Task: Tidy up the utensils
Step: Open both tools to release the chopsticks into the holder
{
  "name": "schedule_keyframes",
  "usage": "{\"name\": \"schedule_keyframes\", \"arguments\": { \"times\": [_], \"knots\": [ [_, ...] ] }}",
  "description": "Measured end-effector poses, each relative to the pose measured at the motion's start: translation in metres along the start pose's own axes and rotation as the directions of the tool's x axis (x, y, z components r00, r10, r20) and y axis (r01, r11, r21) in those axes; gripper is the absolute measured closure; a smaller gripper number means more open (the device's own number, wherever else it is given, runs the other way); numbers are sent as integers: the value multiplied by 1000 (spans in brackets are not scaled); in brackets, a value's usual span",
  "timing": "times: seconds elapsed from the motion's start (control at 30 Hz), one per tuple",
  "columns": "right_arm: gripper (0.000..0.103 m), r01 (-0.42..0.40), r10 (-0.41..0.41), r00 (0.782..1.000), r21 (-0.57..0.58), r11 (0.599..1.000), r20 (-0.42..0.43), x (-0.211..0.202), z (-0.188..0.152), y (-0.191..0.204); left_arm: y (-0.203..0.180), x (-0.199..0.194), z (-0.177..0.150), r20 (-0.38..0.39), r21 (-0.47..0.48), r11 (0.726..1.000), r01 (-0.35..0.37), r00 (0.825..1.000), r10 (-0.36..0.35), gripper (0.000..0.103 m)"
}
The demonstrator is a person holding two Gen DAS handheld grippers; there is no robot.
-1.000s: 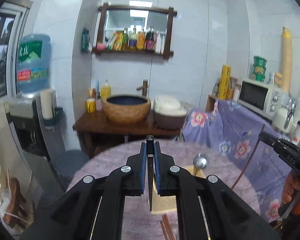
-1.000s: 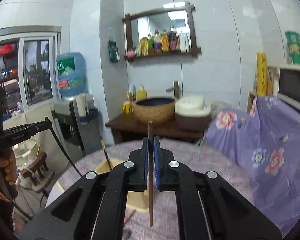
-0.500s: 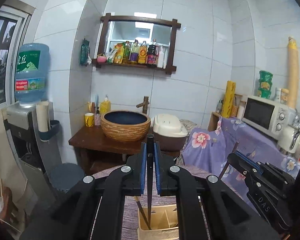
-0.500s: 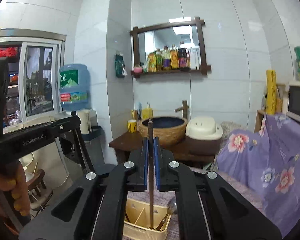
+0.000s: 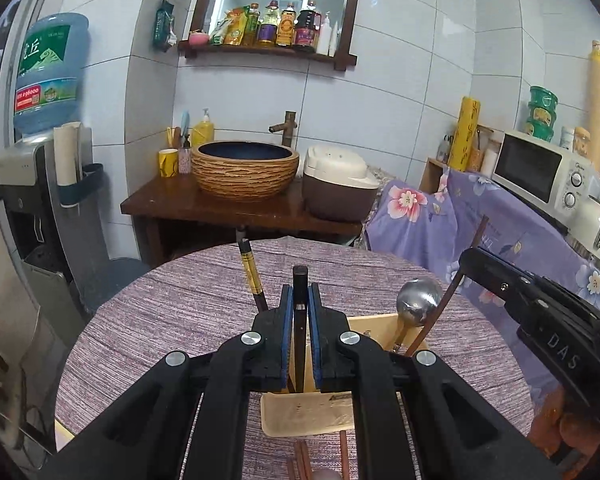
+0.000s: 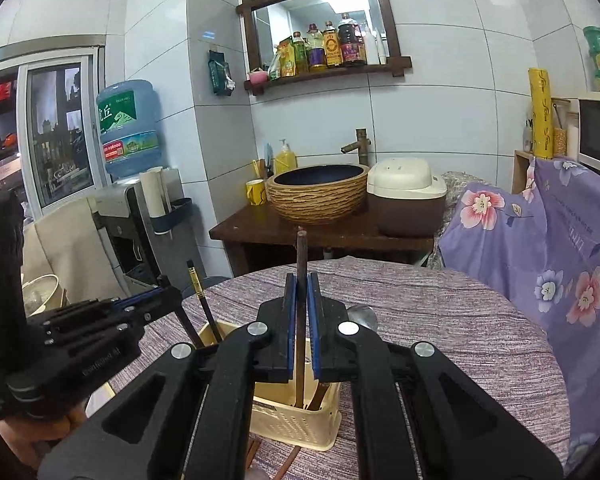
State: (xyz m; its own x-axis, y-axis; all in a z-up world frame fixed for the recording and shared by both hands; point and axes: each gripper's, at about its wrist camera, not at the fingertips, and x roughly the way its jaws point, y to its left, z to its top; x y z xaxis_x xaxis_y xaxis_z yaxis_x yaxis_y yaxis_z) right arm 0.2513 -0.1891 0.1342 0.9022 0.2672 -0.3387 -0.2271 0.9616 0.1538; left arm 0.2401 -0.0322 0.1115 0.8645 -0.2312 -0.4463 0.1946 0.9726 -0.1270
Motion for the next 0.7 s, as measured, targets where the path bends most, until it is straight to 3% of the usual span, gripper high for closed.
{"name": "schedule_keyframes", "arguments": {
  "times": [0.03, 0.07, 0.1, 0.13, 0.2, 0.27, 0.37, 0.43, 0.57, 0.7],
  "knots": [
    [96, 3, -3, 1000, -2, 1000, 5, 0, -1, 0, 1, 0, -1, -3, -2, 1000, -3, 1000, 3, 83],
    [95, 13, -13, 1000, -6, 1000, 10, -1, -2, 0, 1, 0, -1, -3, -4, 1000, -2, 1000, 2, 66],
    [85, 21, -21, 1000, -8, 1000, 8, 0, -3, -1, 1, -2, -1, 3, -10, 1000, 1, 1000, -1, 56],
    [64, 23, -23, 1000, -10, 1000, 4, 0, -3, -1, 2, -6, -1, 16, -14, 1000, 1, 1000, -1, 48],
    [38, 14, -14, 1000, 4, 1000, 14, -3, -6, -3, 1, -12, 0, 35, -5, 1000, -4, 999, 4, 47],
    [38, 29, -29, 999, 14, 999, 41, -8, -8, -5, 1, -19, -2, 44, 12, 1000, -9, 999, 8, 43],
    [35, 71, -71, 997, 19, 997, 22, -13, -16, -8, 3, -30, -10, 54, 19, 999, -28, 998, 27, 30],
    [35, 109, -109, 994, 19, 994, 8, -18, -23, -10, 8, -39, -24, 46, 22, 998, -53, 998, 52, 29],
    [34, 162, -160, 985, 24, 986, -71, -31, -50, -15, 19, -41, -61, -36, 33, 994, -100, 994, 101, 28],
    [34, 157, -147, 970, 36, 987, -196, -36, -94, -12, 25, -33, -108, -150, 47, 994, -100, 983, 106, 29]
  ]
}}
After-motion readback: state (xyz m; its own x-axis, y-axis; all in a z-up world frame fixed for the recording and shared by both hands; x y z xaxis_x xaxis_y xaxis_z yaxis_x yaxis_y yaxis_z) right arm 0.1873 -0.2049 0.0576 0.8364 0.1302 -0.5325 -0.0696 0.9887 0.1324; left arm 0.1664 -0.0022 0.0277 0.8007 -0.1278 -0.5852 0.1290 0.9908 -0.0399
